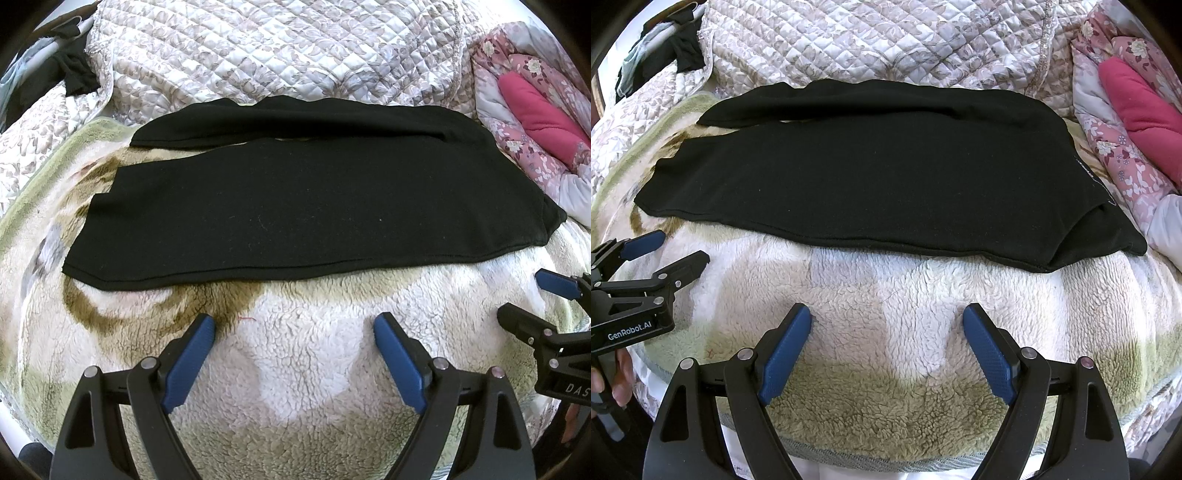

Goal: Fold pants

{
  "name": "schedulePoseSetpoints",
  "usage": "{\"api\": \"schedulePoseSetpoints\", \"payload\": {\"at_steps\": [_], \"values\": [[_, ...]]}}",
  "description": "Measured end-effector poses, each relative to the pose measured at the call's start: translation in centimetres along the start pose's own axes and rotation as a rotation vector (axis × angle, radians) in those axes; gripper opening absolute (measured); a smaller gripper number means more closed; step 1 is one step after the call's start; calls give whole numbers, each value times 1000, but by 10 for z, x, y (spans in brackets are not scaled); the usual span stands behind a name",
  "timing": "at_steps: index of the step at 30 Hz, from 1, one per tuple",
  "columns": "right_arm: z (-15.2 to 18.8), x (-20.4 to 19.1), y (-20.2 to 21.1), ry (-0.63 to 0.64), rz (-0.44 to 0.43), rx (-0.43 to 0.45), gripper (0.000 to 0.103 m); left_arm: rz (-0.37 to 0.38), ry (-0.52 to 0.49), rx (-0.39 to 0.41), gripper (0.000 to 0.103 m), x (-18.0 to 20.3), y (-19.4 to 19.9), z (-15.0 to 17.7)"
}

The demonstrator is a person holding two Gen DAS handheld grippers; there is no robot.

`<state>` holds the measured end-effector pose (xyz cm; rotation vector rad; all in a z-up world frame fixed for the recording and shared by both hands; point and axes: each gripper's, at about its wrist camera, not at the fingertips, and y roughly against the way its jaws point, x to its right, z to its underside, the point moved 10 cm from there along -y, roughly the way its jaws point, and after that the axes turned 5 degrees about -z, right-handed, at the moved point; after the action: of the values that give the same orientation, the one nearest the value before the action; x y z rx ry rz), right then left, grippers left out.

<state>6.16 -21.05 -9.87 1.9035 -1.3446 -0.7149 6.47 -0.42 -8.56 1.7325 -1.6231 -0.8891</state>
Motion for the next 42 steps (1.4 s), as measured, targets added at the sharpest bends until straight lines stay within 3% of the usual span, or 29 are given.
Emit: {"api": "schedulePoseSetpoints", "payload": {"at_steps": [42], "values": [[-1, -1, 0, 11, 7, -3, 85, -2, -1, 2, 90, 1, 0, 0]]}}
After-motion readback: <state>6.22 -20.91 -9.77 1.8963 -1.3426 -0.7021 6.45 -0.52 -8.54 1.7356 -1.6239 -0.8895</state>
